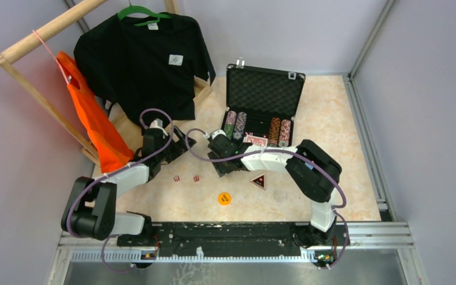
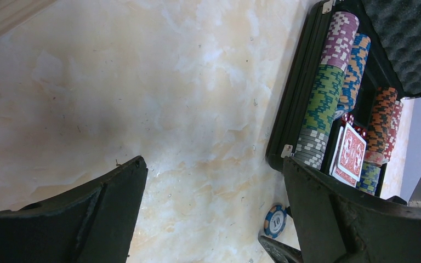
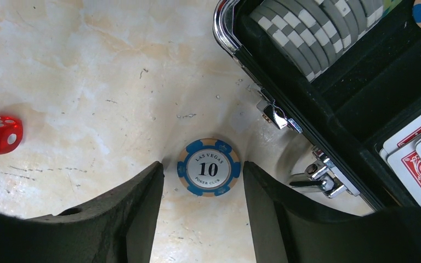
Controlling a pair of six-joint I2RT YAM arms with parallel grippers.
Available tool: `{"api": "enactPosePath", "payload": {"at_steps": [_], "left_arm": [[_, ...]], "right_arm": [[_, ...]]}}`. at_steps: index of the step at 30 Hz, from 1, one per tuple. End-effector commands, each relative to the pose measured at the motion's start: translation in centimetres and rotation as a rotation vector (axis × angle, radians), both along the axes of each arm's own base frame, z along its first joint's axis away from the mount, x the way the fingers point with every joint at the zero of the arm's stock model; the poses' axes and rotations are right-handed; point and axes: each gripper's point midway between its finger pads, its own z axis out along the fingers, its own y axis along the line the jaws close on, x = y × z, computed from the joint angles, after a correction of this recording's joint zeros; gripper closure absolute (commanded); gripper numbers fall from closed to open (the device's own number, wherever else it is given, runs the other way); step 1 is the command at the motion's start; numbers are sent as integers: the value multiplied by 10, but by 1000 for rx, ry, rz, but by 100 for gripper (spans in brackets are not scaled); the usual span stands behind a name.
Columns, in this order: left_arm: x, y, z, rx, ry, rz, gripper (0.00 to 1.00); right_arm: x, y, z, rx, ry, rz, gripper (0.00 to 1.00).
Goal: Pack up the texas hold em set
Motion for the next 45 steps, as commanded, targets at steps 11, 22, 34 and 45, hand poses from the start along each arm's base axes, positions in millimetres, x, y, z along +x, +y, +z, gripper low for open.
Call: {"api": "enactPosePath", "payload": {"at_steps": [11, 22, 34, 45], "left_arm": [[3, -2, 1, -9, -14, -15, 1], [2, -4, 2, -15, -14, -24, 1], [1, -14, 2, -40, -3, -72, 2], [-7, -36, 7, -58, -10, -166, 5]], "right_arm": [[-4, -2, -7, 9, 33, -4, 54], [0, 0, 6, 25, 8, -8, 60], [10, 5, 31, 48, -45, -5, 61], [12, 6, 47, 67, -71, -3, 62]]}}
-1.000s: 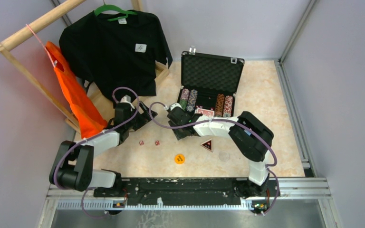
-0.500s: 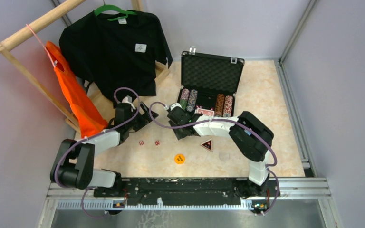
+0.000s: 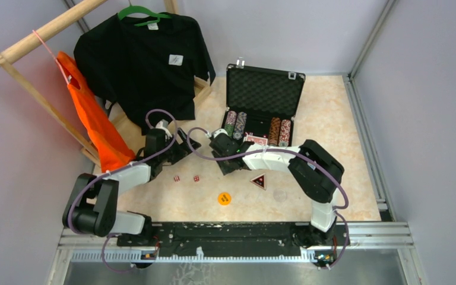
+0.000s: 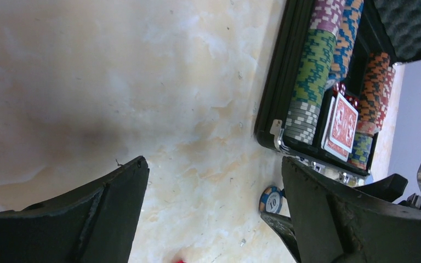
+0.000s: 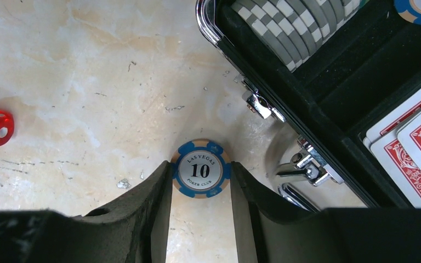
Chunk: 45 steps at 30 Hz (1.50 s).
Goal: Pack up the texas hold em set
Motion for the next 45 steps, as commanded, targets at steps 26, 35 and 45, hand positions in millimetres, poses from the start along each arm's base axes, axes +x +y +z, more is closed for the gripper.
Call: {"api": "enactPosePath", "payload": {"at_steps": [26, 35, 45], "left_arm": [[-30, -62, 12, -115, 1, -300, 9], [-29, -61, 8, -107, 9, -297, 8], [-27, -61, 4, -96, 11, -303, 7]], "right_arm": [[22, 2, 31, 46, -89, -44, 40], [25, -6, 12, 4, -62, -42, 39], [12, -7, -4, 1, -2, -16, 38]]}}
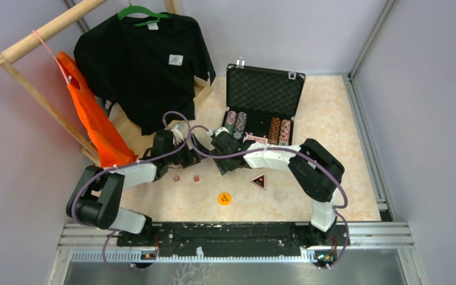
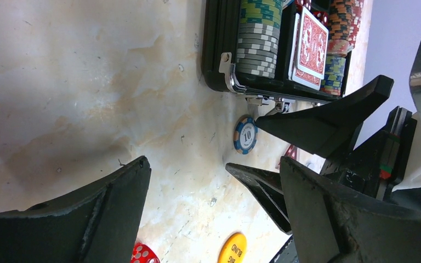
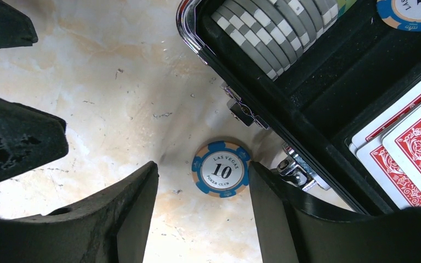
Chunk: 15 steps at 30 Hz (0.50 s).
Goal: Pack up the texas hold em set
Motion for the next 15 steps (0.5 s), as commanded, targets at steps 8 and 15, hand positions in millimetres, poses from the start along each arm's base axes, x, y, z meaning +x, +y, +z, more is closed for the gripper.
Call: {"api": "enactPosePath", "payload": {"at_steps": [8, 15], "left_arm": [[10, -2, 5, 16, -43, -11, 7], [12, -2, 5, 21, -48, -13, 7]], "right_arm": [[-17, 14, -5, 33, 43, 71, 40], [-32, 25, 4, 49, 40, 101, 40]]}}
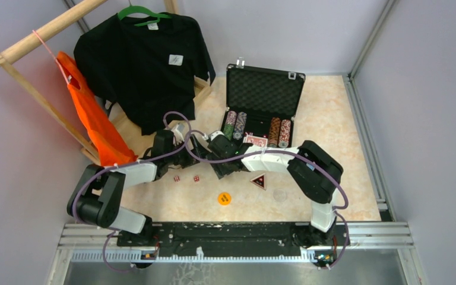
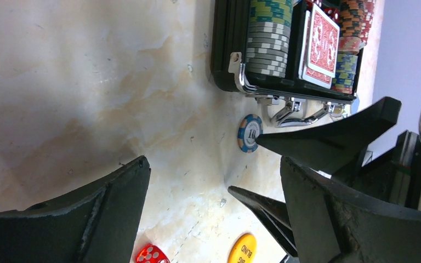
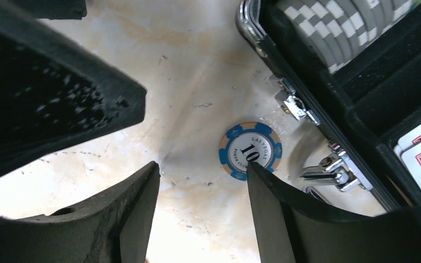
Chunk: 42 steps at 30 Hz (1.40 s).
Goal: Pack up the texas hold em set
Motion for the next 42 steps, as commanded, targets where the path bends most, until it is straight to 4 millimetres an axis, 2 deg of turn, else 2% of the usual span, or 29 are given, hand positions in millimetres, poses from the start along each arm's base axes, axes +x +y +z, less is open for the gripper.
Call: {"api": "enactPosePath", "payload": {"at_steps": [1, 6, 15, 21, 24, 31, 37, 42], "left_arm": [[12, -3, 9, 3, -46, -5, 7], [12, -2, 9, 7, -50, -5, 6], [15, 4, 9, 36, -65, 16, 6], [16, 3, 7, 33, -56, 12, 6], [16, 2, 6, 31, -53, 8, 6], [16, 3, 4, 34, -48, 9, 6], [15, 2, 2, 32, -42, 3, 6], [15, 2, 0, 30, -36, 0, 6]], "right_arm": [[-15, 10, 7, 30, 18, 35, 40], [-1, 5, 22, 34, -46, -11, 40], [26, 2, 32, 21, -97, -45, 40], [35, -4, 31, 9, -119, -71, 40], [39, -9, 22, -15, -121, -80, 39], [33, -5, 2, -5, -68, -64, 37], [28, -6, -7, -4, -35, -63, 36], [19, 1, 0, 40, -5, -39, 38]]}}
